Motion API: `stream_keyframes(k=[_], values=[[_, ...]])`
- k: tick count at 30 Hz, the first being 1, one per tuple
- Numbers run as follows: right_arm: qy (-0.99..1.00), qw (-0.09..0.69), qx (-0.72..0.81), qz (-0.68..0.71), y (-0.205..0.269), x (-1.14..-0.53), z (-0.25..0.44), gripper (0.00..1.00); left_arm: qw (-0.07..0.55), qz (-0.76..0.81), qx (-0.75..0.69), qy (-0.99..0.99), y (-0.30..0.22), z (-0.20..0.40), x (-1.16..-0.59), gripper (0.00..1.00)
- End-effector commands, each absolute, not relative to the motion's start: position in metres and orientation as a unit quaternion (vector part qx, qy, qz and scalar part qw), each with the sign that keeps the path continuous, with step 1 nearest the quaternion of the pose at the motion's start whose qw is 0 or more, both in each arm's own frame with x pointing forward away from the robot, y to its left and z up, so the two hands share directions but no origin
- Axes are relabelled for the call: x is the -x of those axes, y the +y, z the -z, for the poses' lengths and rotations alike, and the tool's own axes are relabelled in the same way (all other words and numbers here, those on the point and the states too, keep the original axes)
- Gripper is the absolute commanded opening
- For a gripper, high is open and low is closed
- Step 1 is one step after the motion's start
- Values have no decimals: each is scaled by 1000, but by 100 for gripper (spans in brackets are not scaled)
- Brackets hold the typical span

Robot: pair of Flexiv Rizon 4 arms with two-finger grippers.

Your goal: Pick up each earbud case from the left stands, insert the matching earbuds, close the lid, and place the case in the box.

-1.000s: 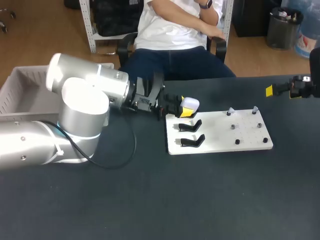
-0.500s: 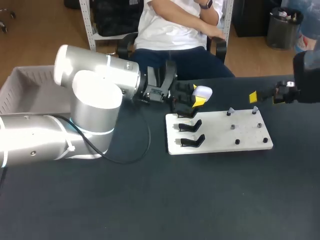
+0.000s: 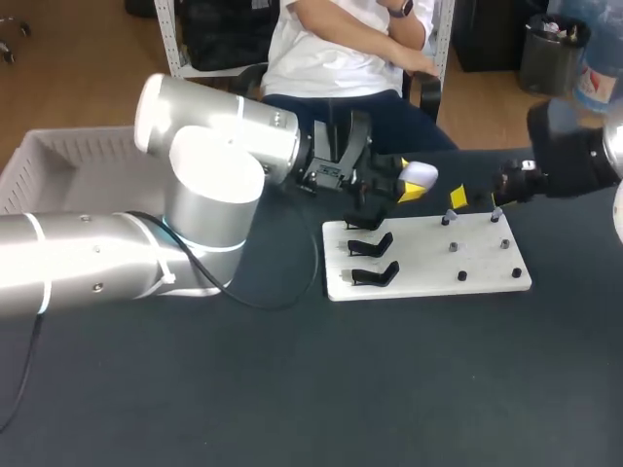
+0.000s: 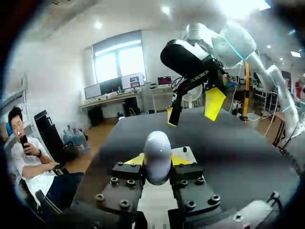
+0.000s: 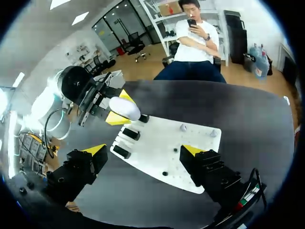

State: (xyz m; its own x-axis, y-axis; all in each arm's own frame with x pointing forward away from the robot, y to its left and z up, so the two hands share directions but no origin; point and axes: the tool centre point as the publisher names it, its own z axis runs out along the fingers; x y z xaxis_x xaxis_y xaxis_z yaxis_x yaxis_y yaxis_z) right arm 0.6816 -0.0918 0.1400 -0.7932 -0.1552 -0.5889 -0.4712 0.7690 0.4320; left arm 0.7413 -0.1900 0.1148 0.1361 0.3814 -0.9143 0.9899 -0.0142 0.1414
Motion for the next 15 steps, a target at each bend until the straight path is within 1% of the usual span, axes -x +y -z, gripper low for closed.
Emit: stream_keyframes(k=[1,8,15], values=[[893,261,188,-314,-85,-688,-141,100,425,353,-623,554,-196,-115,-746,0],[894,256,194,-313,-75,-689,-140,100,427,356,-629,544,-198,-120,-741,0],[897,254,190,-309,-76,-693,-140,100,428,359,-637,532,-198,-125,-729,0]])
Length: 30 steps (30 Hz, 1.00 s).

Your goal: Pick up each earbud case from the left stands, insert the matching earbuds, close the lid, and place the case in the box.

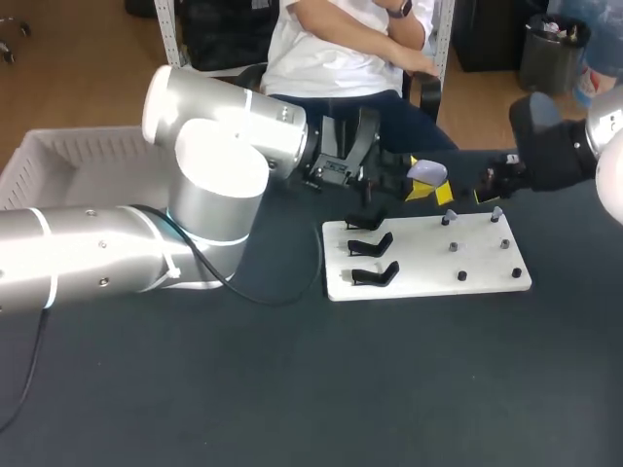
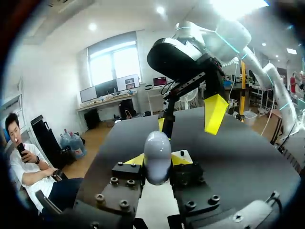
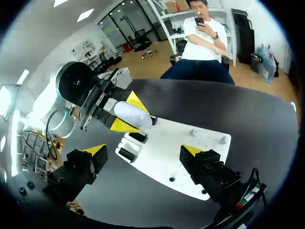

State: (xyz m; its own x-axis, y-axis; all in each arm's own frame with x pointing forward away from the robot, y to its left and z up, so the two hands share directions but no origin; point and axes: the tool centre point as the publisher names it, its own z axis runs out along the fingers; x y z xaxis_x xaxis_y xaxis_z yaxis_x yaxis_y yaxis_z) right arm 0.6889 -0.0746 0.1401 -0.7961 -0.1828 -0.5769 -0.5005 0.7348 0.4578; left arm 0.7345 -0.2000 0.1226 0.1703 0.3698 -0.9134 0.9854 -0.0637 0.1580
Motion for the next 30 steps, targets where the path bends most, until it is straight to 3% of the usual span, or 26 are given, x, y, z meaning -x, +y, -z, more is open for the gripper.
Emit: stream_keyframes(k=[1,30], values=[[897,254,190,-307,-76,-693,-140,100,428,360,-638,530,-198,-125,-727,0],[902,270,200,-271,-83,-704,-162,100,434,374,-649,501,-197,-131,-692,0]])
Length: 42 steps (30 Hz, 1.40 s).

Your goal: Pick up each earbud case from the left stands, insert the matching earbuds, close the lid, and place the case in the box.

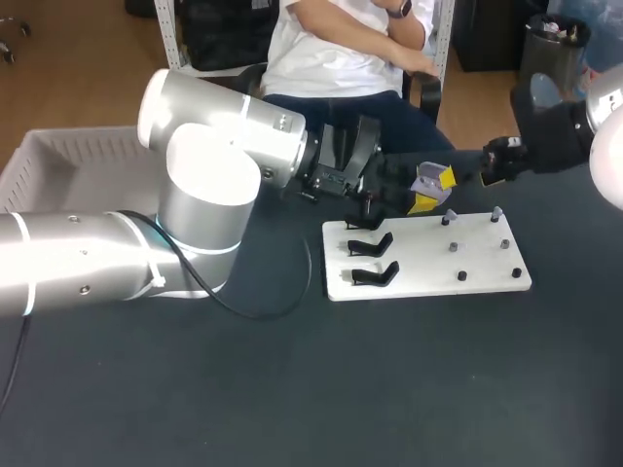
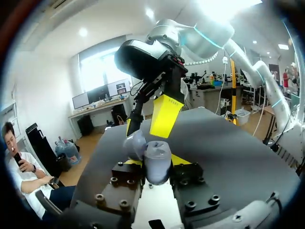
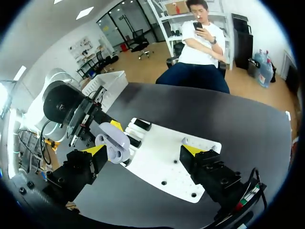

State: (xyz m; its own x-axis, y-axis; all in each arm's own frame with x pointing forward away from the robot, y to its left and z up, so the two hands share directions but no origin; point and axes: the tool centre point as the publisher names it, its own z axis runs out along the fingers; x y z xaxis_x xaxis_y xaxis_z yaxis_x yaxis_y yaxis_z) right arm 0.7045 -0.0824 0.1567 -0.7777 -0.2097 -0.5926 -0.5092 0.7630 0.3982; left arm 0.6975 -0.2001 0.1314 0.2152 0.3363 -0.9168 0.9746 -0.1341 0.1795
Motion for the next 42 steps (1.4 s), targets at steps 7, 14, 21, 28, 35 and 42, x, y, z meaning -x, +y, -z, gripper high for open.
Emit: stream_keyframes(k=[7,14,21,28,35,42], values=[[907,282,218,-224,-99,-704,-170,100,458,389,-627,496,-191,-135,-692,0],[919,265,248,-151,-113,-706,-169,100,495,425,-566,504,-187,-139,-704,0],[931,242,250,-107,-129,-706,-160,100,506,442,-527,520,-175,-141,-715,0],[941,221,244,-73,-144,-702,-152,100,515,443,-522,516,-165,-146,-715,0],[946,201,249,-51,-146,-700,-146,100,524,440,-511,520,-160,-146,-716,0],[949,174,261,-29,-148,-700,-134,100,523,446,-510,518,-158,-144,-717,0]])
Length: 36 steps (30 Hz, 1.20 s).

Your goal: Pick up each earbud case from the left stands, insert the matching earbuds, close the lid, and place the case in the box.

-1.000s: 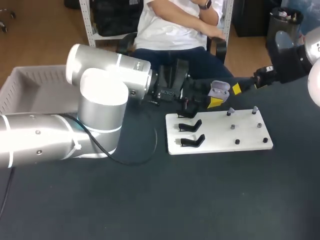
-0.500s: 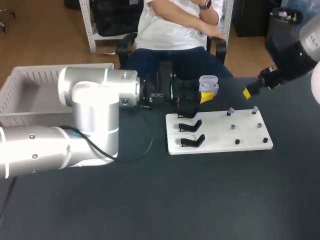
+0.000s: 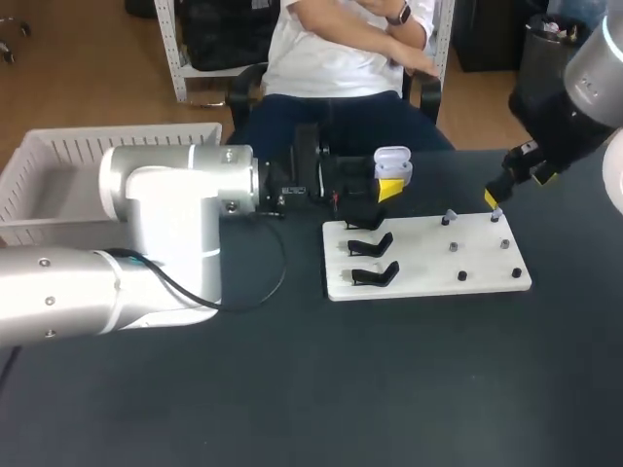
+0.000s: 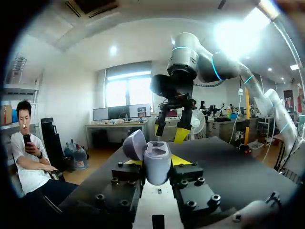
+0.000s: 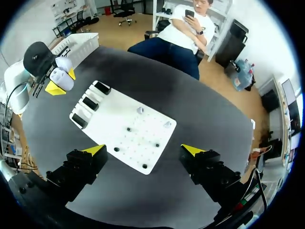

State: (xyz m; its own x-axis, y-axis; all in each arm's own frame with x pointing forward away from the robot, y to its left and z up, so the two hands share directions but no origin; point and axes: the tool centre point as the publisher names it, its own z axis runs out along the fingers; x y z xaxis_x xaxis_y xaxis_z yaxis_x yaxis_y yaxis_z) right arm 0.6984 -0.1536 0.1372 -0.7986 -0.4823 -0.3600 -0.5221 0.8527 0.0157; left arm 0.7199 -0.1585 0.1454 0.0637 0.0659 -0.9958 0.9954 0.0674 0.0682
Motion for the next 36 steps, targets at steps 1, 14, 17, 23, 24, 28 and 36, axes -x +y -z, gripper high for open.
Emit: stream_keyframes(k=[1,14,17,23,24,28,36], values=[[949,174,261,-29,-148,-700,-133,100,523,446,-510,518,-158,-144,-717,0],[960,123,252,10,-153,-703,-98,100,523,446,-510,518,-158,-144,-717,0],[960,115,256,14,-151,-708,-86,100,523,446,-510,518,-158,-144,-717,0],[957,97,275,13,-145,-715,-67,100,523,446,-510,518,-158,-144,-717,0],[957,92,275,14,-145,-717,-64,100,523,446,-510,518,-158,-144,-717,0],[958,87,273,18,-148,-725,-55,100,523,446,-510,518,-158,-144,-717,0],[964,76,254,32,-153,-741,-51,100,523,446,-510,518,-158,-144,-717,0]])
